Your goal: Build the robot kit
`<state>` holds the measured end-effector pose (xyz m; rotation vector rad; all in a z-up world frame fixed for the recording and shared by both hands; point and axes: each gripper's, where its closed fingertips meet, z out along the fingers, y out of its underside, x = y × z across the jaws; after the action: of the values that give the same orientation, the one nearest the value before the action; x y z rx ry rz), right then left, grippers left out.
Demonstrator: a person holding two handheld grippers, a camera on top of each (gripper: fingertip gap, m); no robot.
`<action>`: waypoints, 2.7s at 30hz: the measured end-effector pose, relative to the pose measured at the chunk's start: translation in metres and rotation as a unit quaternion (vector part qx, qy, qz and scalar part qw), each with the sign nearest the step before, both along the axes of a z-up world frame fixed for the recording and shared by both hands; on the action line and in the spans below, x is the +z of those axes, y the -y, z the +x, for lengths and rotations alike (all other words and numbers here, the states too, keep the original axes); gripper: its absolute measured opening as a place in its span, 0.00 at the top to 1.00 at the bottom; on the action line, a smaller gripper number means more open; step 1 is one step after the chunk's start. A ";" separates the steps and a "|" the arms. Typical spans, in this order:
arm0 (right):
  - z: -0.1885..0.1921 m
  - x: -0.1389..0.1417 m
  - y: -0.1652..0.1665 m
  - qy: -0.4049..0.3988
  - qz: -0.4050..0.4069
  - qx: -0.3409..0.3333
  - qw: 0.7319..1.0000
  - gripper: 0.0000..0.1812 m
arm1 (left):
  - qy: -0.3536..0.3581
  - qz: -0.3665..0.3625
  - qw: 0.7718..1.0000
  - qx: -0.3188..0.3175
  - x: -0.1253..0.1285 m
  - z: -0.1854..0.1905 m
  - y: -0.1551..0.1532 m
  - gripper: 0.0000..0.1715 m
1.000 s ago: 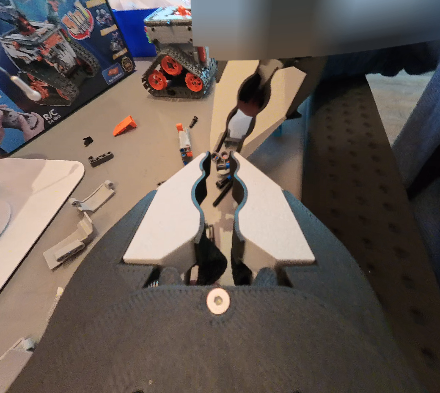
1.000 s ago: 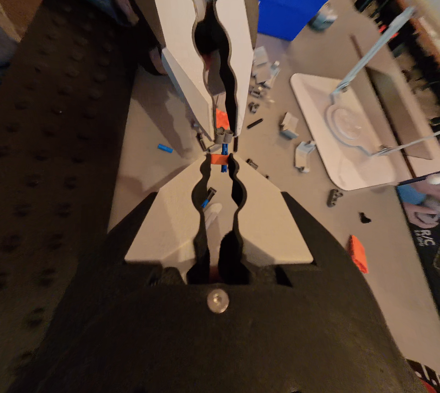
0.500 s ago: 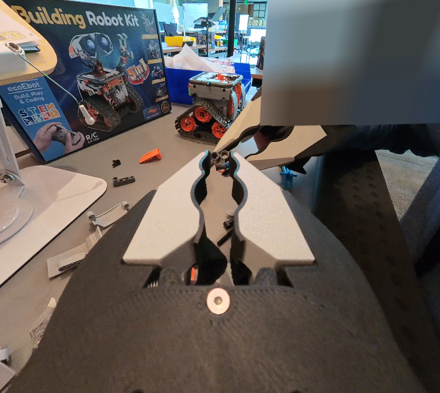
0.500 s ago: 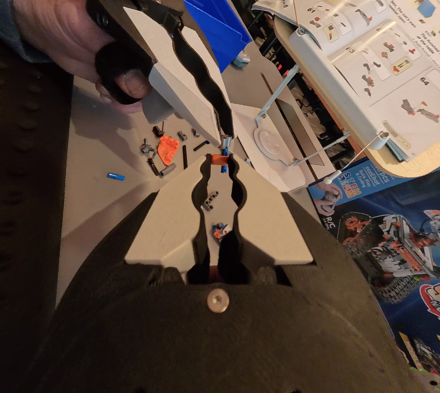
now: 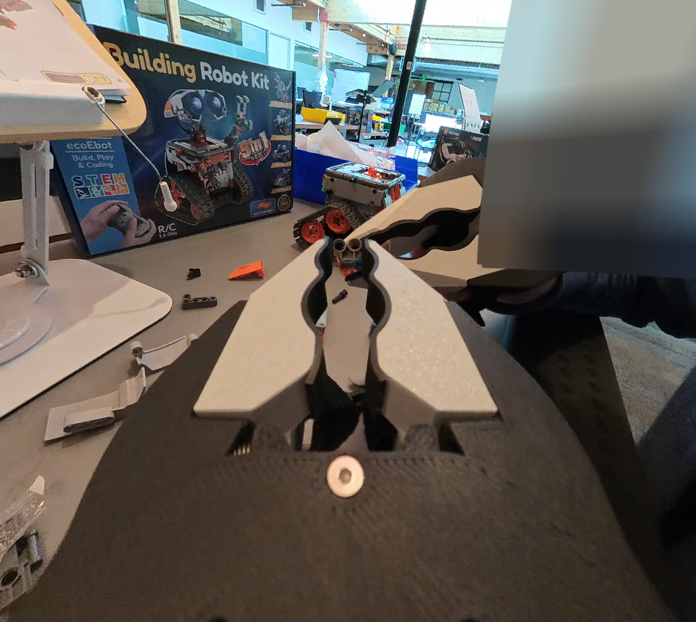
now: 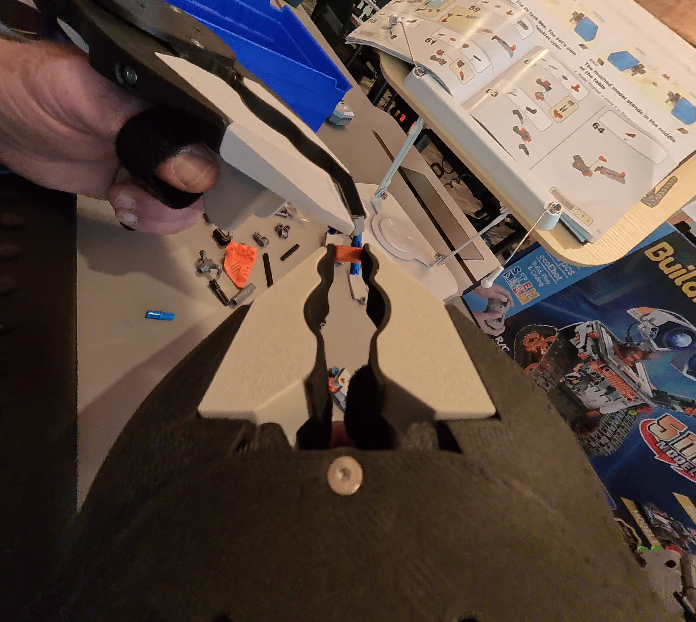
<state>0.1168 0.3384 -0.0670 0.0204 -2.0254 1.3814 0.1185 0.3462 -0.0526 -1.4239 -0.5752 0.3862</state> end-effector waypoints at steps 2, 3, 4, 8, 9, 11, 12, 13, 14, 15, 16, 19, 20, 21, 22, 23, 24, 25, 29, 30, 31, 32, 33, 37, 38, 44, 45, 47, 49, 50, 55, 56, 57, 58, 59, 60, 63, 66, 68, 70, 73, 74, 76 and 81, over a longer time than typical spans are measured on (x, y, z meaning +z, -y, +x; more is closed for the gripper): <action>0.000 0.001 0.000 -0.003 -0.002 -0.003 1.000 0.93 | -0.003 0.003 1.000 0.006 0.001 0.000 0.000 0.92; 0.000 0.002 0.000 -0.006 -0.003 -0.003 1.000 0.93 | -0.002 0.005 1.000 0.006 0.002 0.000 0.000 0.92; 0.000 0.003 0.000 -0.006 -0.004 -0.002 1.000 0.93 | -0.002 0.005 1.000 0.007 0.002 -0.001 0.000 0.92; 0.002 0.005 0.001 -0.015 -0.005 -0.003 1.000 0.93 | 0.002 0.016 1.000 0.007 0.003 0.000 0.000 0.92; 0.002 0.006 0.001 -0.018 -0.005 -0.002 1.000 0.93 | 0.003 0.018 1.000 0.006 0.004 0.000 0.000 0.92; 0.003 0.007 0.000 -0.021 -0.005 0.001 1.000 0.94 | 0.009 0.026 1.000 0.001 0.004 0.000 0.000 0.92; 0.003 0.007 0.000 -0.023 -0.006 0.003 1.000 0.93 | 0.009 0.028 1.000 -0.001 0.005 0.001 0.000 0.92; 0.004 0.008 0.000 -0.028 -0.006 0.004 1.000 0.94 | 0.012 0.033 0.999 -0.004 0.005 0.001 0.000 0.92; 0.005 0.008 0.001 -0.034 -0.005 0.006 0.999 0.94 | 0.016 0.037 0.999 -0.009 0.006 0.001 0.000 0.92; 0.005 0.008 0.000 -0.036 -0.003 0.008 0.999 0.94 | 0.020 0.041 0.999 -0.013 0.006 0.002 0.000 0.92; 0.005 0.008 0.000 -0.039 -0.002 0.009 0.999 0.94 | 0.022 0.043 0.999 -0.015 0.006 0.002 0.000 0.92; 0.006 0.009 0.001 -0.053 0.003 0.015 0.998 0.94 | 0.028 0.050 0.998 -0.022 0.007 0.003 0.000 0.92; 0.006 0.009 0.001 -0.054 0.005 0.016 0.998 0.94 | 0.033 0.053 0.998 -0.026 0.006 0.003 0.000 0.92; 0.007 0.008 0.001 -0.058 0.009 0.018 0.998 0.94 | 0.038 0.055 0.997 -0.029 0.006 0.003 0.000 0.92; 0.007 0.008 0.001 -0.063 0.011 0.020 0.998 0.94 | 0.040 0.057 0.997 -0.031 0.006 0.003 0.000 0.92; 0.008 0.008 0.001 -0.065 0.012 0.023 0.998 0.94 | 0.043 0.058 0.997 -0.034 0.006 0.003 0.000 0.92; 0.008 0.008 0.001 -0.065 0.013 0.025 0.997 0.94 | 0.046 0.060 0.997 -0.036 0.005 0.003 0.000 0.92; 0.009 0.008 0.001 -0.073 0.016 0.026 0.997 0.94 | 0.051 0.064 0.996 -0.039 0.005 0.003 0.000 0.92; 0.009 0.008 0.002 -0.082 0.018 0.030 0.996 0.94 | 0.064 0.075 0.994 -0.048 0.005 0.003 0.000 0.92; 0.010 0.008 0.002 -0.085 0.021 0.032 0.996 0.94 | 0.072 0.079 0.993 -0.054 0.005 0.003 0.000 0.92; 0.010 0.008 0.002 -0.085 0.022 0.034 0.996 0.94 | 0.079 0.084 0.992 -0.058 0.004 0.003 0.000 0.92; 0.010 0.008 0.001 -0.086 0.021 0.037 0.995 0.94 | 0.083 0.088 0.991 -0.063 0.004 0.003 0.000 0.92; 0.010 0.008 0.001 -0.092 0.021 0.040 0.995 0.94 | 0.088 0.093 0.989 -0.069 0.005 0.004 0.000 0.92; 0.012 0.010 0.001 -0.104 0.022 0.052 0.993 0.94 | 0.101 0.108 0.985 -0.087 0.006 0.006 0.000 0.92; 0.012 0.010 0.001 -0.102 0.022 0.054 0.993 0.94 | 0.105 0.110 0.984 -0.090 0.006 0.006 -0.001 0.92; 0.015 0.011 0.000 -0.113 0.022 0.070 0.991 0.94 | 0.126 0.128 0.977 -0.115 0.007 0.009 -0.001 0.92; 0.016 0.012 0.000 -0.114 0.020 0.072 0.991 0.94 | 0.131 0.133 0.975 -0.120 0.008 0.010 -0.001 0.92; 0.018 0.012 -0.001 -0.117 0.016 0.077 0.990 0.95 | 0.140 0.140 0.972 -0.127 0.007 0.010 -0.001 0.93; 0.030 0.012 -0.001 -0.134 0.015 0.094 0.986 1.00 | 0.157 0.152 0.965 -0.148 0.006 0.013 -0.006 0.92; 0.029 0.011 0.000 -0.136 0.018 0.094 0.986 1.00 | 0.157 0.149 0.965 -0.147 0.005 0.012 -0.005 0.92; 0.039 0.008 -0.003 -0.051 0.009 0.157 0.986 1.00 | 0.148 0.132 0.968 -0.151 0.004 0.013 -0.007 0.92; 0.039 0.006 -0.006 -0.047 0.012 0.154 0.987 1.00 | 0.148 0.130 0.969 -0.152 0.004 0.014 -0.006 0.92; 0.040 0.010 -0.009 -0.041 0.010 0.155 0.987 1.00 | 0.148 0.131 0.968 -0.153 0.003 0.014 -0.005 0.92; 0.047 0.012 -0.010 -0.018 0.011 0.173 0.985 1.00 | 0.146 0.126 0.970 -0.148 0.002 0.013 -0.003 0.92; 0.049 0.013 -0.015 -0.007 0.012 0.177 0.984 1.00 | 0.137 0.118 0.973 -0.141 0.003 0.013 0.000 0.92; 0.049 0.007 -0.021 -0.004 0.027 0.180 0.983 1.00 | 0.131 0.112 0.975 -0.141 0.004 0.016 0.001 0.92; 0.047 0.000 -0.030 0.042 0.022 0.179 0.983 1.00 | 0.127 0.074 0.980 -0.137 -0.003 0.020 -0.004 0.92; 0.036 0.000 -0.039 0.031 0.033 0.150 0.988 1.00 | 0.109 0.059 0.986 -0.113 -0.002 0.017 0.007 0.92; 0.027 0.003 -0.046 0.058 0.023 0.141 0.988 1.00 | 0.107 0.087 0.986 -0.093 0.007 0.014 0.024 0.92; 0.017 0.003 -0.050 0.054 0.027 0.122 0.991 1.00 | 0.104 0.092 0.988 -0.072 0.008 0.011 0.037 0.92; 0.010 0.002 -0.053 0.093 0.013 0.119 0.989 0.99 | 0.102 0.095 0.988 -0.060 0.009 0.013 0.048 0.92; 0.008 -0.001 -0.054 0.108 0.017 0.115 0.987 0.97 | 0.098 0.095 0.989 -0.057 0.010 0.014 0.051 0.92; 0.005 -0.006 -0.052 0.126 0.021 0.108 0.986 0.94 | 0.089 0.106 0.989 -0.048 0.017 0.016 0.062 0.92; 0.005 -0.019 -0.026 0.149 0.053 0.103 0.982 0.92 | 0.056 0.119 0.991 -0.006 0.026 0.020 0.090 0.92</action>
<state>0.1223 0.3641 -0.0859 0.0766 -2.4014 1.4715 0.1390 0.2562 -0.0261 -1.2247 -0.6799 0.2207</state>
